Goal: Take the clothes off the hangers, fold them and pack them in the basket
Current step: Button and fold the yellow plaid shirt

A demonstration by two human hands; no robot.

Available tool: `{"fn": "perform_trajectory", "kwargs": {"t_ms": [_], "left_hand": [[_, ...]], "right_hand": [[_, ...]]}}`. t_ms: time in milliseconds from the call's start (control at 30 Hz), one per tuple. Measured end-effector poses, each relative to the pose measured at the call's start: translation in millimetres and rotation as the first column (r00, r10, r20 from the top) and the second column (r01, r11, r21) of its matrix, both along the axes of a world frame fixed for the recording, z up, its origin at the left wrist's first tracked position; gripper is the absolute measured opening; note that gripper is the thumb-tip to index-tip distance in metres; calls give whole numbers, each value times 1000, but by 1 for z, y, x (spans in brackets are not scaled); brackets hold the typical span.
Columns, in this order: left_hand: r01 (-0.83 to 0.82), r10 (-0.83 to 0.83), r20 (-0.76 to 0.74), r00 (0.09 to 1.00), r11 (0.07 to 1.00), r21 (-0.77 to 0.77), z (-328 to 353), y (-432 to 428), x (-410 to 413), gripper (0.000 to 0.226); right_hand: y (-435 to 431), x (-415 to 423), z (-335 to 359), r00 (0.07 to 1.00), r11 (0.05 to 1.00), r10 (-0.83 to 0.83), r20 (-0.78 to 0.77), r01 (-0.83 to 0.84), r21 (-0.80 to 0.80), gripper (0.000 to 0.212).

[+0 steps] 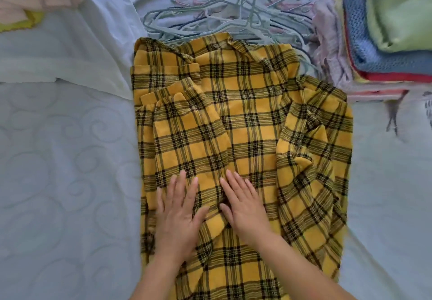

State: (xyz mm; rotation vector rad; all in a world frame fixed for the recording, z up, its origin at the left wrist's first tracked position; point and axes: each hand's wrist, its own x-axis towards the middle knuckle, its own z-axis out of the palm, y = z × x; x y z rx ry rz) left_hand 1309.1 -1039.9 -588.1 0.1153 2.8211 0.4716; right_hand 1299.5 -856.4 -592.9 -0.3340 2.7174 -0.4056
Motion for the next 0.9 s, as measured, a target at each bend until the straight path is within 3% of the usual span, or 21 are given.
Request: {"fn": "perform_trajectory", "kwargs": {"t_ms": [133, 233, 300, 367, 433, 500, 533, 567, 633, 733, 833, 900], "left_hand": [[165, -116, 224, 968, 962, -218, -37, -12, -12, 69], [184, -107, 291, 951, 950, -253, -26, -15, -13, 85], [100, -40, 335, 941, 981, -166, -6, -7, -26, 98], [-33, 45, 282, 958, 998, -47, 20, 3, -50, 93], [-88, 56, 218, 974, 986, 141, 43, 28, -86, 74], [-81, 14, 204, 979, 944, 320, 56, 64, -133, 55], [-60, -8, 180, 984, 927, 370, 59, 85, -158, 48], [-41, -25, 156, 987, 915, 402, 61, 106, -184, 42], [-19, -54, 146, 988, 888, 459, 59, 145, -230, 36], [48, -115, 117, 986, 885, 463, 56, 194, -287, 42], [329, -333, -24, 943, 914, 238, 50, 228, -327, 55], [494, -497, 30, 867, 866, 79, 46, 247, -345, 53]], "right_hand": [[11, 11, -29, 1000, 993, -18, 1, 18, 117, 56], [7, 11, -17, 999, 997, -41, -19, 40, -65, 49], [24, 13, 5, 947, 929, -311, -80, 285, -237, 44], [60, 11, 23, 726, 709, -679, -108, 610, -353, 49], [105, 5, 31, 361, 374, -927, -104, 860, -346, 64], [146, -7, 28, 69, 68, -998, -5, 961, -270, 69], [159, -15, 24, -9, -37, -993, 122, 972, -231, 66], [170, -22, 21, -29, -85, -964, 266, 976, -202, 62], [181, -32, 16, 39, -54, -871, 490, 983, -174, 45], [194, -34, 15, 111, -7, -761, 639, 984, -180, 22], [204, -28, 7, 94, -64, -715, 692, 978, -199, 21], [219, -29, 3, 30, -129, -726, 687, 975, -179, 25]]}}
